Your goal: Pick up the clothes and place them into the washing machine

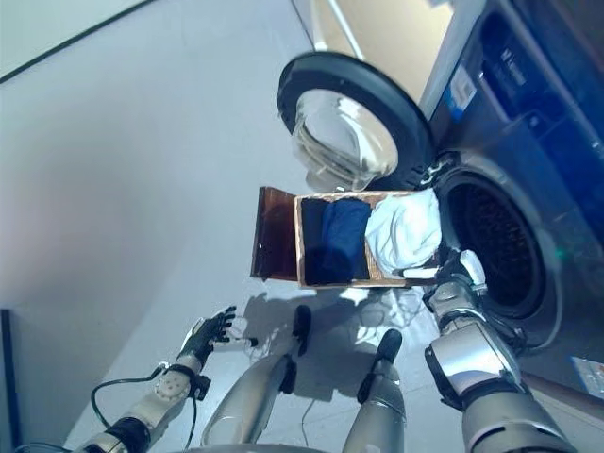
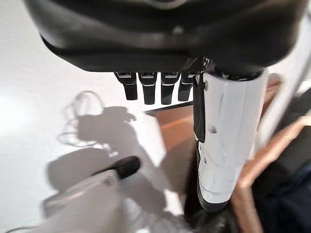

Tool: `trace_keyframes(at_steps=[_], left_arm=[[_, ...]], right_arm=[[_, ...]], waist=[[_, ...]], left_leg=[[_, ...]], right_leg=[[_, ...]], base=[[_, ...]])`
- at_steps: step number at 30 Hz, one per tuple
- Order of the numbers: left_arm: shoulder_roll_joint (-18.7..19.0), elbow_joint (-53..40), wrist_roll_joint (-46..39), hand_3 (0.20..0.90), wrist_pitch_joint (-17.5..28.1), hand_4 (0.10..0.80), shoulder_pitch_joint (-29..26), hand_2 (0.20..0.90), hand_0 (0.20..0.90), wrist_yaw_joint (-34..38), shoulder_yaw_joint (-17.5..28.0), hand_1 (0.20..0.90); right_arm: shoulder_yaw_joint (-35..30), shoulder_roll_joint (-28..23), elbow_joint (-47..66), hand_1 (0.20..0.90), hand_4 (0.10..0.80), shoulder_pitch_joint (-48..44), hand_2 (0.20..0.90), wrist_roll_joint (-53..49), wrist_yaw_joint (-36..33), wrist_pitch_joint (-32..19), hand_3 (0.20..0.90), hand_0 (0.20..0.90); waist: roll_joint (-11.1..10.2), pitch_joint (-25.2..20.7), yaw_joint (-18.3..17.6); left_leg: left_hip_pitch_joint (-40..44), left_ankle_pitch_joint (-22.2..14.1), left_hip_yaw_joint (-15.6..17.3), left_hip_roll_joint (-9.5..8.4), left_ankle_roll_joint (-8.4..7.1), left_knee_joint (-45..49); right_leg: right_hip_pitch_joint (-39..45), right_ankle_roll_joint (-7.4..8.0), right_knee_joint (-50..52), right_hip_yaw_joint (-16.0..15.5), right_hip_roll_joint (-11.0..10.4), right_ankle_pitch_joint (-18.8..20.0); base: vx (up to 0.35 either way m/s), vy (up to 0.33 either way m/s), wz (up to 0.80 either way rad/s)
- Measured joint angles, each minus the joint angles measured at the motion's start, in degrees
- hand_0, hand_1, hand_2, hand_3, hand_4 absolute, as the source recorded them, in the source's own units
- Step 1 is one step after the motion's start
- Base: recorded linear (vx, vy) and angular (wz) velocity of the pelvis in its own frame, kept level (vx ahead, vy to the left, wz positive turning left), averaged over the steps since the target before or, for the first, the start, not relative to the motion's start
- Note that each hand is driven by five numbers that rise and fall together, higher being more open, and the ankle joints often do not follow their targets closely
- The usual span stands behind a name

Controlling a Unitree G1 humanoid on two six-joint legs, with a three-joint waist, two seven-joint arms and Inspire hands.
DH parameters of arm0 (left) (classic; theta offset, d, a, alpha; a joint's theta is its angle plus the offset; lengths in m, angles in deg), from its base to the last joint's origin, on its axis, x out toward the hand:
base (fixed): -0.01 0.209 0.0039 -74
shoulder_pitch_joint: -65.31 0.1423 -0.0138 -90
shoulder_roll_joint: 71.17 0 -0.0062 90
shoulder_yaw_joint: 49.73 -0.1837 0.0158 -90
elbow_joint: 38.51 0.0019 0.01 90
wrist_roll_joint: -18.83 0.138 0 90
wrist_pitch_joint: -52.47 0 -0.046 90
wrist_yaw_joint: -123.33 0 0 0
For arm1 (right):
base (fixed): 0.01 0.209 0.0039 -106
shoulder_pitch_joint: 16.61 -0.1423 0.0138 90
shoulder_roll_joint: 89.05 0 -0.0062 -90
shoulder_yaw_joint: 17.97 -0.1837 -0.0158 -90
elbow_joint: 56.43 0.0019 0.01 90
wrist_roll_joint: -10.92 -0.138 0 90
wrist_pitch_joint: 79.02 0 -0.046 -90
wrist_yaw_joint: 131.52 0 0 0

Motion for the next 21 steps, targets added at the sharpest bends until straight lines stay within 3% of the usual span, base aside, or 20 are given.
trace_keyframes(at_steps=[2,3,8,21], left_arm=[[0.6,-2.1,0.1,0.900,0.8,0.800,-1.3,0.900,0.900,0.2,0.3,0.900],[1.2,-3.2,0.2,0.900,0.8,0.800,-2.2,0.900,0.900,0.2,1.2,0.900],[1.3,-6.0,0.2,0.900,0.7,0.800,-5.0,0.900,0.900,1.6,6.2,0.900],[1.6,-6.4,0.6,0.900,0.3,0.800,-2.3,0.900,0.900,2.2,5.6,0.900]], right_arm=[[0.0,-1.1,0.0,0.900,0.800,-1.3,0.900,0.0,-0.5,0.4,0.900,0.900],[0.0,-1.2,-0.5,0.900,0.800,-3.3,0.900,0.0,-0.5,1.0,0.900,0.900],[2.4,-2.6,-0.7,0.900,0.800,-7.4,0.900,0.1,-1.5,1.0,0.900,0.900],[6.5,-0.2,-0.7,0.900,0.800,-10.1,0.900,0.1,-2.6,0.9,0.900,0.900]], waist=[[0.1,0.5,0.3],[0.0,1.1,0.1],[-0.8,3.2,0.2],[-0.9,2.9,0.7]], left_leg=[[-1.7,-0.4,0.0,-0.18,0.58,1.5],[-3.7,-1.4,0.2,-0.28,1.72,4.4],[-8.6,-5.0,0.0,-0.39,1.62,12.5],[-12.5,-5.9,-1.3,-0.39,1.13,16.6]], right_leg=[[-1.8,-0.01,1.8,0.3,-0.1,-0.6],[-3.6,0.08,4.5,0.9,-0.5,-1.8],[-8.2,-0.46,12.5,2.1,-1.5,-5.8],[-11.2,-0.72,16.8,1.9,-2.0,-7.2]], base=[[-0.018,0.055,0.05],[-0.004,0.044,0.05],[0.018,0.019,0.09],[0.036,-0.001,0.04]])
